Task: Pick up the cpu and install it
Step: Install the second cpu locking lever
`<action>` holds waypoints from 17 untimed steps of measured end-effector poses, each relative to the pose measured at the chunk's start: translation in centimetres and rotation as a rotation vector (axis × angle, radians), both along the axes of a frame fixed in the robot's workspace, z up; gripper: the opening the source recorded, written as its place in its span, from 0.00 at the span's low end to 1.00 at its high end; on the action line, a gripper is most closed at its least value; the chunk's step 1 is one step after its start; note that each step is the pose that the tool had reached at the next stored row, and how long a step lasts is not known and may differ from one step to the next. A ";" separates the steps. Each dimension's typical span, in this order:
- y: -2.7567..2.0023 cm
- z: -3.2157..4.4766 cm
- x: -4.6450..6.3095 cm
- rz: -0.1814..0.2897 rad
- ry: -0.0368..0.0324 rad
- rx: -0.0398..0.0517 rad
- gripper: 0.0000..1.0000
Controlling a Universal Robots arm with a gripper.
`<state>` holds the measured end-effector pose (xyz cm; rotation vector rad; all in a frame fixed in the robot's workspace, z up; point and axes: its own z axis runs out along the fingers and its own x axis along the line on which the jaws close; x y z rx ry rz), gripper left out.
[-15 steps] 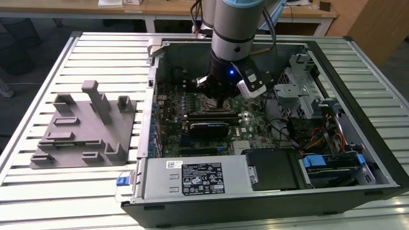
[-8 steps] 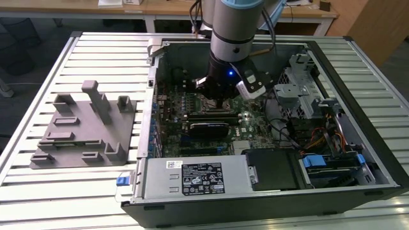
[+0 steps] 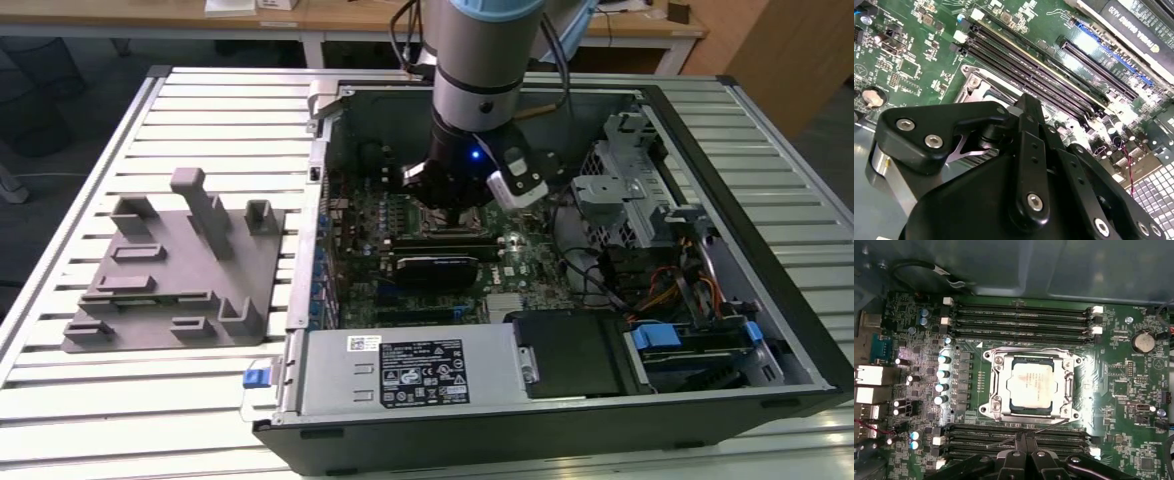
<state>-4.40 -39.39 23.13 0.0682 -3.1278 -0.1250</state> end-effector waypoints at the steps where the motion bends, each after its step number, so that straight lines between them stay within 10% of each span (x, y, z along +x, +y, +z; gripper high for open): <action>1: 0.00 -0.14 0.0 0.000 0.0012 0.0001 0.11; 17: -0.13 -1.95 -1.0 0.000 0.0091 0.0095 0.11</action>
